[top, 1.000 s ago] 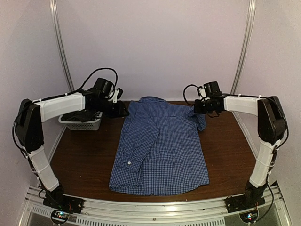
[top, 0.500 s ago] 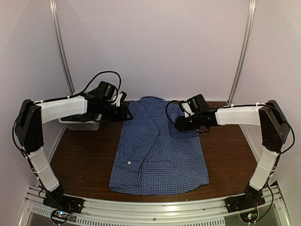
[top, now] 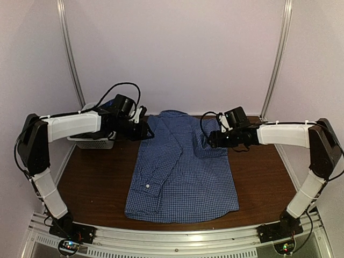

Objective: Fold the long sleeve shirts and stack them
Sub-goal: Fold the 1/3-folded shirt at the center of the board.

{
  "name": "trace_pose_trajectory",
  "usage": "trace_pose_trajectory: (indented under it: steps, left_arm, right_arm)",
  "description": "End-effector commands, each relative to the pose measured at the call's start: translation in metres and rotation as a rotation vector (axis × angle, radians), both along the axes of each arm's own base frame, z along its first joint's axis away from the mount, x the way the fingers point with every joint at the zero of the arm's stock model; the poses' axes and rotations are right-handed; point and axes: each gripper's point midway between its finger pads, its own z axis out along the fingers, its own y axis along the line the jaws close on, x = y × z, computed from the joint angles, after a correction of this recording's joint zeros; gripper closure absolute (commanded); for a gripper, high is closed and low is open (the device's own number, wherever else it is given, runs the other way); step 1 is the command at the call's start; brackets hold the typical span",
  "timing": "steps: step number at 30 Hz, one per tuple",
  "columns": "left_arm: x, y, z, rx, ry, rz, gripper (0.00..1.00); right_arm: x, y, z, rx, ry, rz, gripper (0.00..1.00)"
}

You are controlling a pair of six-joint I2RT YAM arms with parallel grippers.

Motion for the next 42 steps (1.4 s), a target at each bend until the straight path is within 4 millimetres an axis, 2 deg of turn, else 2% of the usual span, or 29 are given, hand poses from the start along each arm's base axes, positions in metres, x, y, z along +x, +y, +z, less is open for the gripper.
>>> trace_pose_trajectory:
  steps: [1,5,12,15,17,19,23,25,27,33,35,37,40,42]
  left_arm:
    - [-0.002,-0.016,0.004,-0.037,-0.021,-0.025,0.63]
    - [-0.005,-0.021,0.003,-0.045,-0.018,-0.026,0.63]
    - [-0.014,-0.038,0.006,-0.060,-0.014,-0.053,0.63]
    - [-0.016,-0.043,0.006,-0.062,-0.014,-0.059,0.63]
    - [-0.016,-0.044,0.006,-0.064,-0.013,-0.061,0.63]
    - [-0.016,-0.046,0.006,-0.068,-0.014,-0.063,0.63]
    - [-0.017,-0.052,0.007,-0.078,-0.015,-0.078,0.63]
    - [-0.017,-0.056,0.008,-0.086,-0.017,-0.089,0.63]
    - [-0.017,-0.059,0.009,-0.092,-0.022,-0.099,0.63]
    - [-0.019,-0.072,0.014,-0.123,-0.041,-0.138,0.62]
    - [-0.020,-0.077,0.014,-0.128,-0.044,-0.149,0.62]
    - [-0.021,-0.082,0.015,-0.135,-0.047,-0.163,0.62]
    - [-0.022,-0.092,0.012,-0.143,-0.043,-0.183,0.59]
    - [-0.021,-0.099,0.012,-0.149,-0.042,-0.197,0.58]
  right_arm:
    - [0.011,0.019,0.021,0.029,-0.056,-0.001,0.32]
    - [0.025,0.037,0.020,-0.020,-0.068,0.002,0.32]
    - [0.065,0.040,-0.006,-0.149,-0.054,-0.081,0.32]
    - [0.075,0.041,-0.021,-0.191,-0.030,-0.096,0.34]
    - [0.077,0.044,-0.025,-0.195,-0.024,-0.088,0.42]
    - [0.078,0.046,-0.024,-0.197,-0.024,-0.077,0.57]
    - [0.071,0.047,-0.004,-0.186,-0.049,-0.045,0.87]
    - [0.064,0.046,0.015,-0.168,-0.081,-0.018,0.95]
    - [0.054,0.046,0.035,-0.146,-0.115,0.022,0.99]
    - [0.009,0.037,0.080,-0.078,-0.201,0.144,1.00]
    - [-0.003,0.030,0.083,-0.075,-0.213,0.156,0.99]
    - [-0.014,0.024,0.079,-0.072,-0.206,0.170,0.97]
    - [-0.019,0.009,0.060,-0.075,-0.171,0.145,0.94]
    - [-0.014,-0.007,0.041,-0.085,-0.123,0.093,0.83]
